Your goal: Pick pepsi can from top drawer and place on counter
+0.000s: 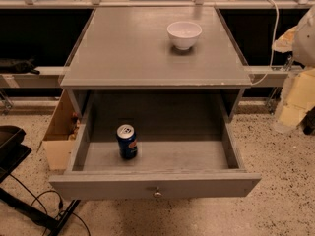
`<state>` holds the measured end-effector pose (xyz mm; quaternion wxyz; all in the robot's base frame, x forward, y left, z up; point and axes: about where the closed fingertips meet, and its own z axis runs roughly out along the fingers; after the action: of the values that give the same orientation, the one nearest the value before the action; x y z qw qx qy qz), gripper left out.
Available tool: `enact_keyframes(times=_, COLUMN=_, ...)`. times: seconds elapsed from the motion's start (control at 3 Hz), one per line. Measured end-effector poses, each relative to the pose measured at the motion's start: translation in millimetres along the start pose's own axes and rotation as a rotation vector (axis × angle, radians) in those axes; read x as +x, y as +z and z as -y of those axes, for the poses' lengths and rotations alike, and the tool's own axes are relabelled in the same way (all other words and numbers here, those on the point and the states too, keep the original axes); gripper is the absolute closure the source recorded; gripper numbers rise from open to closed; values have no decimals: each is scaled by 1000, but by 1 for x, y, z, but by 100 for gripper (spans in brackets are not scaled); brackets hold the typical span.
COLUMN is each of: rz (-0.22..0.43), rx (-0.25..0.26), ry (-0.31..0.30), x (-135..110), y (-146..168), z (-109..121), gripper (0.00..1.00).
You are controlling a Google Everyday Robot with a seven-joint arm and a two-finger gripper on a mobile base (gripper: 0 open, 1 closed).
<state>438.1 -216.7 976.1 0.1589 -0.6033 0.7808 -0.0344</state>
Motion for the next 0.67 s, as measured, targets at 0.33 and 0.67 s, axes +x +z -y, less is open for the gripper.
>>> enact_keyframes(times=0.33, rz=0, rx=0, ry=0, x=0, y=0, z=0, gripper=0)
enact_keyframes(times=0.67, rz=61, rx=-29, ry=7, x=-8, y=13, z=-1, gripper=0)
